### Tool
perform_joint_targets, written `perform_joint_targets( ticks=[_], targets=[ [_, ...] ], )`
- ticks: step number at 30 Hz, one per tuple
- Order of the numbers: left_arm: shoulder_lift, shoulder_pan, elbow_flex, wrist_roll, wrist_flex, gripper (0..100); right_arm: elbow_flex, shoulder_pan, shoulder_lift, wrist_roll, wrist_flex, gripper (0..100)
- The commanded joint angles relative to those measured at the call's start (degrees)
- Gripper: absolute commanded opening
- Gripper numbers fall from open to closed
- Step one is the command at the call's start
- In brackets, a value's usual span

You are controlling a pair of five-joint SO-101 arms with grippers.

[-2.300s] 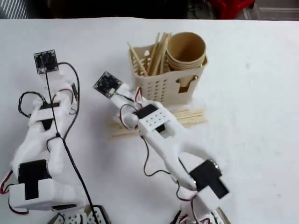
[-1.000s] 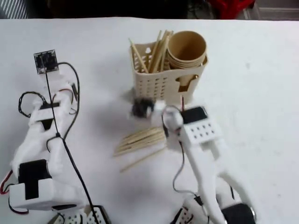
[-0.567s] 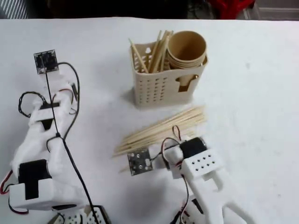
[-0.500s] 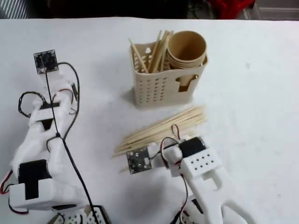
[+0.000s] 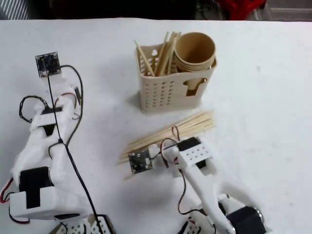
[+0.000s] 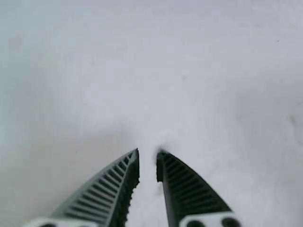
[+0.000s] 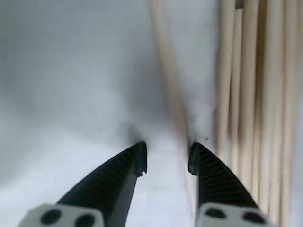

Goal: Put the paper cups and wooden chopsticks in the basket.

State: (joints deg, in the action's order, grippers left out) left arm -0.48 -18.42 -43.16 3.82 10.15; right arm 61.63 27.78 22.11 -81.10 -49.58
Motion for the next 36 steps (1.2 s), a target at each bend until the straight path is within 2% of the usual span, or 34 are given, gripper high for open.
perform_joint_targets(
  ticks=[1, 6, 10, 16, 22, 25, 36],
  targets=[
    [-0.31, 0.75, 2.64, 0.26, -0.26, 8, -1.32, 0.4, -3.74, 0.7, 3.03, 14.8],
    [-0.31, 0.75, 2.64, 0.26, -0.26, 8, -5.63, 0.4, -9.63, 6.51, 3.12, 13.1],
    [-0.31, 0.75, 2.55, 0.26, -0.26, 8, -7.91, 0.4, -11.91, 11.96, 2.86, 1.5],
    [-0.31, 0.66, 2.55, 0.26, -0.26, 8, -8.18, -0.04, -12.18, 17.93, 1.71, 1.6],
    [-0.31, 0.66, 2.64, 0.26, -0.26, 8, -8.18, -0.04, -11.65, 18.73, -2.07, 1.6],
    [-0.31, 0.57, 2.73, 0.26, -0.26, 8, -8.18, -0.04, -7.69, 19.08, -2.95, 1.6],
    [-0.31, 0.57, 2.81, 0.26, -0.18, 8, -9.49, 1.98, 24.57, 31.65, -15.43, 1.6]
  ],
)
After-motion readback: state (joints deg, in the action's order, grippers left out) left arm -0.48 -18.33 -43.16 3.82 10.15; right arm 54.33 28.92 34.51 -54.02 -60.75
